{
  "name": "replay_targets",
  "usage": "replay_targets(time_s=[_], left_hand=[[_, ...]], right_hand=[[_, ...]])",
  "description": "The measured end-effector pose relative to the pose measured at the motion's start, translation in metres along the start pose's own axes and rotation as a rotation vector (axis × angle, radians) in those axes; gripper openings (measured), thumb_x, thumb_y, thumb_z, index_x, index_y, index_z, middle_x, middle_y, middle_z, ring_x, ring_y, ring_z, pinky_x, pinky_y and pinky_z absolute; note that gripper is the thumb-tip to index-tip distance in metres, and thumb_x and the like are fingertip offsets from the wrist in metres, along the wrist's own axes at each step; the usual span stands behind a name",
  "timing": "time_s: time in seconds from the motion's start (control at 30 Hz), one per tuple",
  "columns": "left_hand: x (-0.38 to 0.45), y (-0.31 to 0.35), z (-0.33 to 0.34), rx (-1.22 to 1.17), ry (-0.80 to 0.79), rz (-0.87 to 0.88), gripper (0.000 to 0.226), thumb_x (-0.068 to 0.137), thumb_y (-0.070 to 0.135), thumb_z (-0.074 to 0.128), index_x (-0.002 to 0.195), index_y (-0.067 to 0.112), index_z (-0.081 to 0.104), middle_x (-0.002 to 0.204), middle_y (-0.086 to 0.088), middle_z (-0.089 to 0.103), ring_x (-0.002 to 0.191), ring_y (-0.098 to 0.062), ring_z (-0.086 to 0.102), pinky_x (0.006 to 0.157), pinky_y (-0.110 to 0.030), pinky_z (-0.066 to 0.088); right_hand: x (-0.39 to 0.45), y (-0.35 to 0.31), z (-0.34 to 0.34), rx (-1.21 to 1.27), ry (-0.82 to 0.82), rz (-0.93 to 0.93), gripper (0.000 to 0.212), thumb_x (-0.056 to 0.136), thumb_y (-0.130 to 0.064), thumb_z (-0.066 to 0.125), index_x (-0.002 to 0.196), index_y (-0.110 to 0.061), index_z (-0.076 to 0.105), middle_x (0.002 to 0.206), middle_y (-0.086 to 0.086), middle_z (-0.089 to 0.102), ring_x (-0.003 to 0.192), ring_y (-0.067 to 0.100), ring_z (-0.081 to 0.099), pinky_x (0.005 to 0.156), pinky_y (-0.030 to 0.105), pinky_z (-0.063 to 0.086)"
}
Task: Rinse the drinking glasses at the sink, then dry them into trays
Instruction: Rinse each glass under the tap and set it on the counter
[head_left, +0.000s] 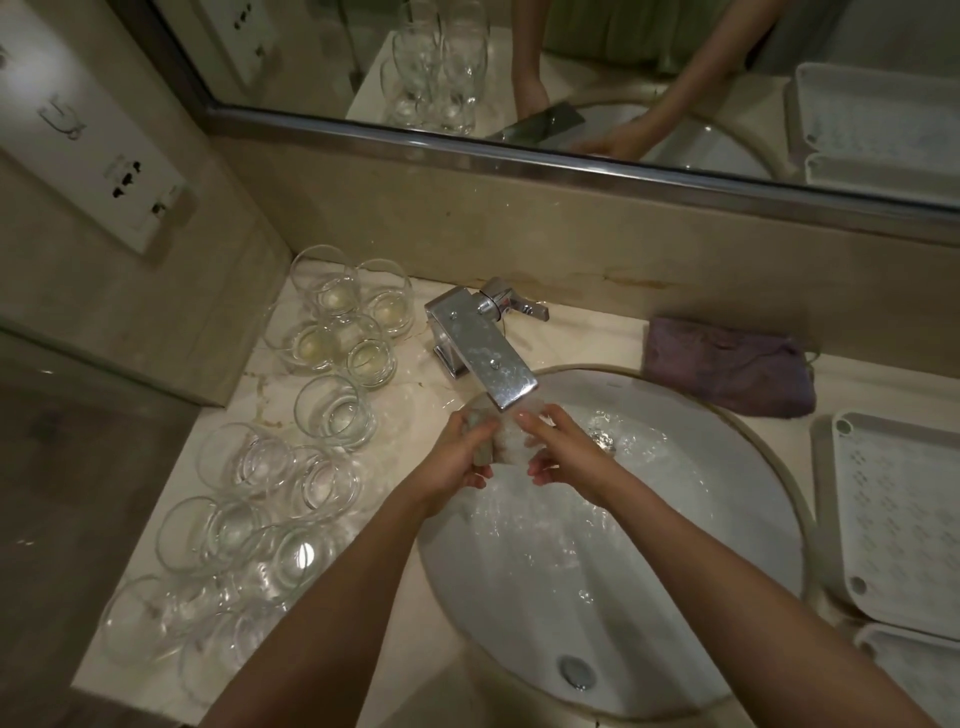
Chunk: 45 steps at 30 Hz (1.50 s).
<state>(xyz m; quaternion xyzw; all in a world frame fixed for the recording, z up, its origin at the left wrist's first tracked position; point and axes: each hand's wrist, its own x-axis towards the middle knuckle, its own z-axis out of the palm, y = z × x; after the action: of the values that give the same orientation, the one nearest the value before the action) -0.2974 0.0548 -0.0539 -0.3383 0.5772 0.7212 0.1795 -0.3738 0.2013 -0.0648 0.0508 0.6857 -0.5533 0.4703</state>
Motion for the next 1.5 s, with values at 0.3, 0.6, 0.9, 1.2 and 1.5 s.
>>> replay_targets(time_s=[0.3,0.6,0.9,1.2,1.5], left_hand=[[-0.003,-0.007,0.002,-0.023,-0.021,0.056,0.036,0.096,0.031,0.057,0.128,0.025,0.041,0.104,-0.005,0.062,0.071,-0.018,0.064,0.062,-0.028,0.049],[-0.003,-0.001,0.006,-0.009,0.073,0.012,0.033,0.098,0.050,0.042,0.116,0.023,0.052,0.086,-0.002,0.064,0.063,-0.012,0.050,0.058,-0.024,0.041],[-0.003,-0.008,-0.002,-0.034,-0.006,0.008,0.036,0.096,0.046,0.049,0.128,0.029,0.046,0.106,-0.005,0.066,0.095,-0.020,0.066,0.075,-0.028,0.050],[0.004,-0.006,0.000,0.070,0.115,0.146,0.032,0.081,0.015,0.075,0.109,0.015,0.059,0.090,0.001,0.067,0.071,-0.010,0.064,0.058,-0.015,0.048],[0.001,-0.020,-0.016,0.163,0.012,0.199,0.050,0.095,0.010,0.054,0.143,0.021,0.043,0.144,-0.001,0.048,0.127,-0.012,0.048,0.092,-0.016,0.041]], right_hand=[[-0.003,-0.003,-0.002,-0.054,-0.004,-0.059,0.050,0.085,-0.032,0.070,0.126,-0.020,0.045,0.103,0.022,0.054,0.055,0.019,0.059,0.054,0.028,0.052],[-0.006,0.007,-0.017,-0.141,-0.041,-0.103,0.081,0.082,-0.027,0.075,0.147,-0.034,0.028,0.118,0.000,0.052,0.088,0.025,0.068,0.081,0.033,0.056],[-0.002,-0.004,-0.009,-0.345,-0.051,-0.224,0.079,0.068,-0.015,0.086,0.129,-0.031,0.039,0.121,0.007,0.052,0.079,0.014,0.063,0.075,0.022,0.052],[0.004,-0.004,0.013,-1.056,0.024,-0.410,0.083,0.070,-0.034,0.079,0.140,-0.014,0.038,0.127,0.007,0.044,0.115,0.024,0.045,0.094,0.034,0.042],[0.003,0.005,0.014,0.024,0.073,-0.097,0.059,0.074,-0.003,0.077,0.122,-0.016,0.044,0.100,0.002,0.057,0.079,0.012,0.053,0.066,0.018,0.043]])
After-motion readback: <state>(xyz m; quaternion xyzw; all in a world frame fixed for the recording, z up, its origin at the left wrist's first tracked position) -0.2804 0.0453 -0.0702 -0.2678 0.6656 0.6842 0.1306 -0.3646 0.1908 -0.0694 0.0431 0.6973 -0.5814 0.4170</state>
